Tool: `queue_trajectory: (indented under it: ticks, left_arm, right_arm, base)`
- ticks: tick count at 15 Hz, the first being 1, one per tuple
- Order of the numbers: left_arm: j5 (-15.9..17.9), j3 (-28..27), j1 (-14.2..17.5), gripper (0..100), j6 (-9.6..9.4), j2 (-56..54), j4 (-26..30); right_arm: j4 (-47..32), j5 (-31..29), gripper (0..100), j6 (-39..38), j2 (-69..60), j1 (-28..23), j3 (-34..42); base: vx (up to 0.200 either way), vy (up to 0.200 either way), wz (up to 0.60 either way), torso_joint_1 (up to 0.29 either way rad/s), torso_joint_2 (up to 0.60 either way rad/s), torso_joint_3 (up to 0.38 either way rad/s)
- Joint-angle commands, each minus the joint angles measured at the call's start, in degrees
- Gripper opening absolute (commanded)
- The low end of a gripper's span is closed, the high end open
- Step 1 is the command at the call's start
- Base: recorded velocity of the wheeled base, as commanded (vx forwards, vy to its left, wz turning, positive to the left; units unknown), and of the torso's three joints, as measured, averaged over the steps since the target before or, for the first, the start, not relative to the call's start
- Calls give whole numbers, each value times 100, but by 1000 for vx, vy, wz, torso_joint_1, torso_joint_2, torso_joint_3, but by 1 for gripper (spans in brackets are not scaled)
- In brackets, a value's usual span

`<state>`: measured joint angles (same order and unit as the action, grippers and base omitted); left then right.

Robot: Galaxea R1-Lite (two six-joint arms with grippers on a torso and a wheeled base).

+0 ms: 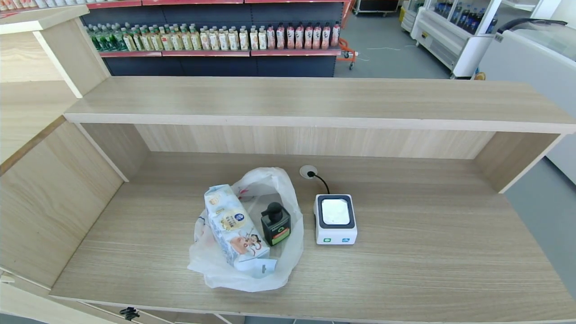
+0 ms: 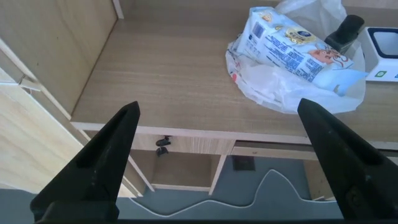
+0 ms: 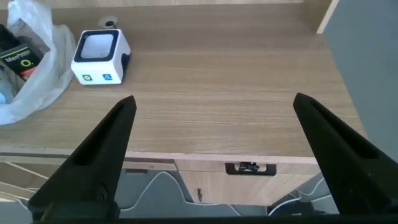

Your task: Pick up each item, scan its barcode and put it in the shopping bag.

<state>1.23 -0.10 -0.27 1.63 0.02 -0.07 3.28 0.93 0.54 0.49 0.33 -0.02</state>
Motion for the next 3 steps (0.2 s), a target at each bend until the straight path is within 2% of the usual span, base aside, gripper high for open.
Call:
queue_trajectory:
  ticks: [1, 3]
  left_arm:
    - [0, 1, 0, 100, 4, -2, -1]
    - [0, 1, 0, 100, 4, -2, -1]
  right_arm:
    - [6, 4, 100, -1, -49, 2, 2]
    - [6, 4, 100, 34, -49, 2, 2]
  base:
    - [0, 0, 0, 0, 0, 0]
    - [0, 0, 0, 0, 0, 0]
